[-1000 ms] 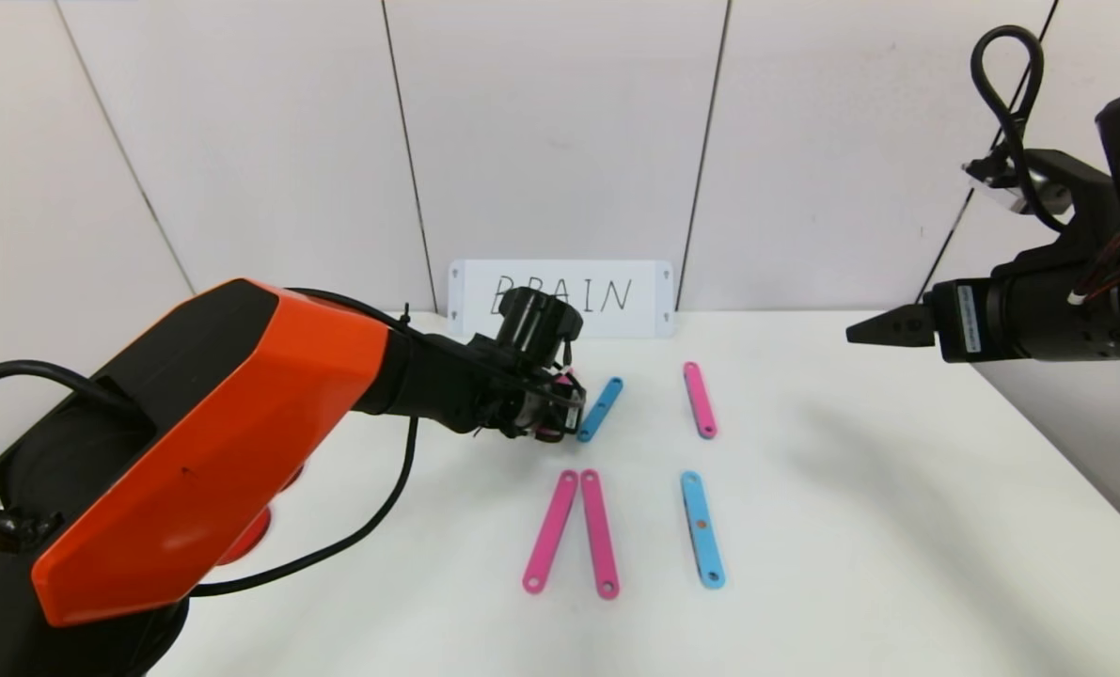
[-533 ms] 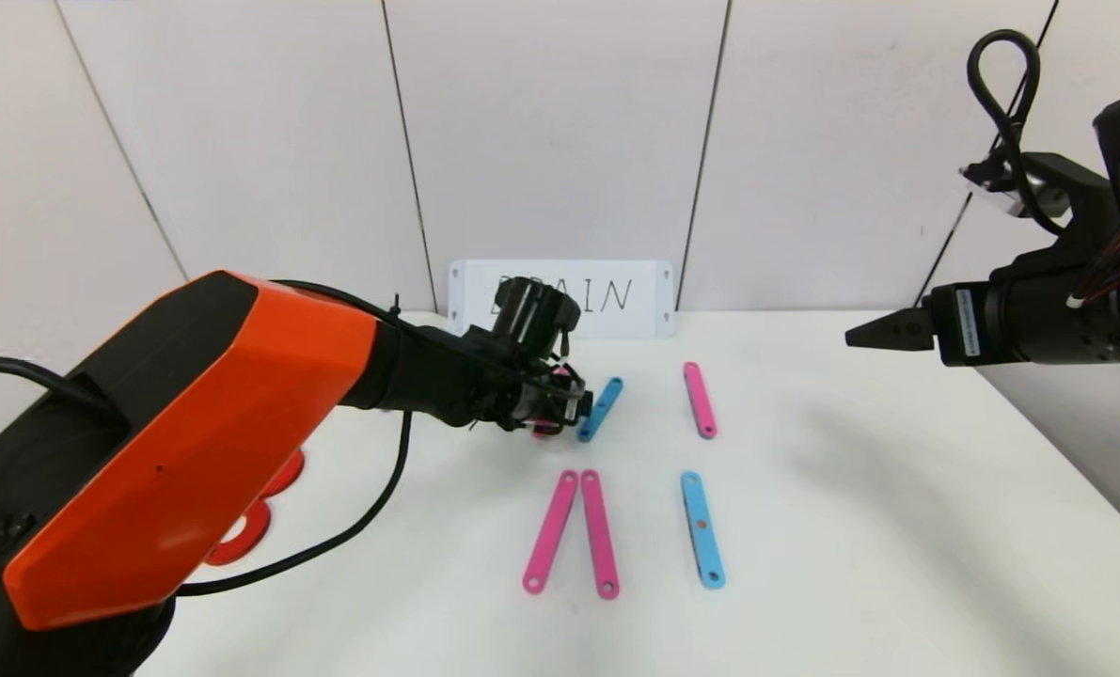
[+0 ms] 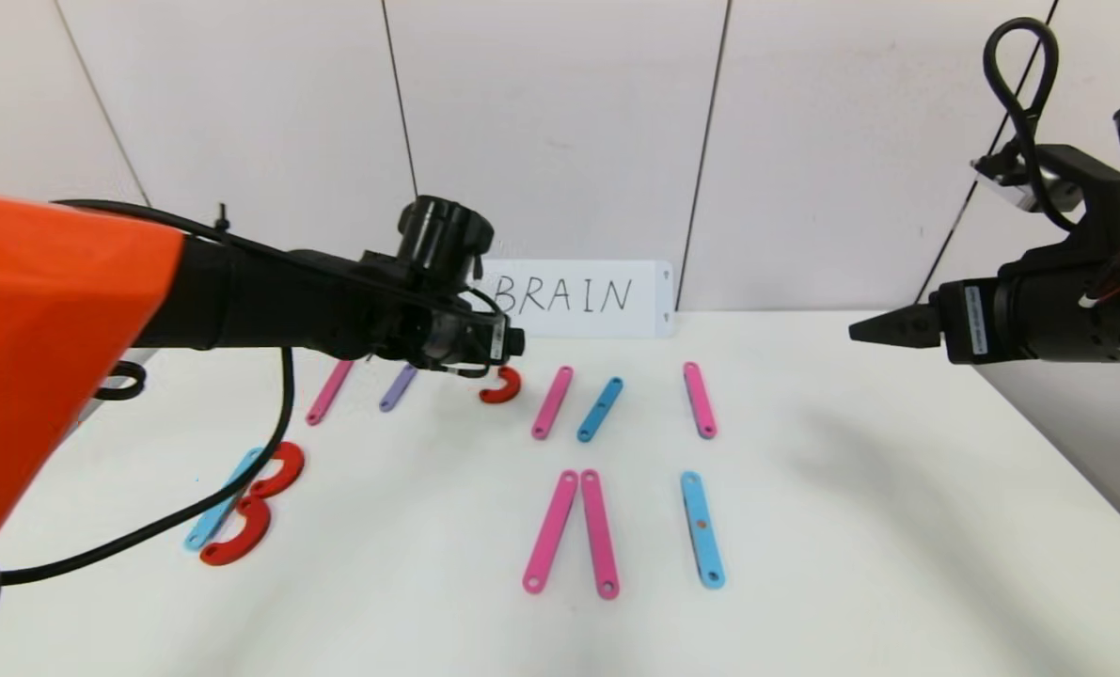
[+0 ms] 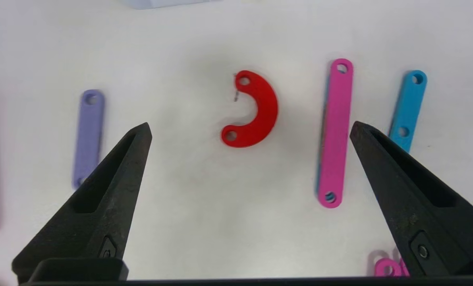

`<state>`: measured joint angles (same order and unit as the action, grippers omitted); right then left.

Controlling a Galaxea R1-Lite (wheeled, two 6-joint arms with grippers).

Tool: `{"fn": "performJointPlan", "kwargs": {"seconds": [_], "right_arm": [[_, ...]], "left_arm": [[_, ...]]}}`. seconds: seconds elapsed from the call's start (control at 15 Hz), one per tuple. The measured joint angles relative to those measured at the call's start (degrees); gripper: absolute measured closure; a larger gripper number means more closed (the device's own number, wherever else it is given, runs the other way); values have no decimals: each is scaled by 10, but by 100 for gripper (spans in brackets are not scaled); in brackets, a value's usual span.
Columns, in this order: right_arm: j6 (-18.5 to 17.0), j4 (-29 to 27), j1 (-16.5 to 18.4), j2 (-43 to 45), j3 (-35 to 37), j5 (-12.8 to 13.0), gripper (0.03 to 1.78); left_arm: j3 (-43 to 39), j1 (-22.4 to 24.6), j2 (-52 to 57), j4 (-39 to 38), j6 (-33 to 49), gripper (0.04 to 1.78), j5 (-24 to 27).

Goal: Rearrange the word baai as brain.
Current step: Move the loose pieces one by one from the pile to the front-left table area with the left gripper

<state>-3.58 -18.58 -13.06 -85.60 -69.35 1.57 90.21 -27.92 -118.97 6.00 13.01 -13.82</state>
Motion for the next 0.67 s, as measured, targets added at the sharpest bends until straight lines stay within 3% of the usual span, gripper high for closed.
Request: {"fn": "performJointPlan", "kwargs": {"seconds": [0.67], "right_arm": [[0, 3, -23, -8, 12, 2, 7]], "left_arm": [[-138, 161, 114, 19, -42, 7, 0]]}}
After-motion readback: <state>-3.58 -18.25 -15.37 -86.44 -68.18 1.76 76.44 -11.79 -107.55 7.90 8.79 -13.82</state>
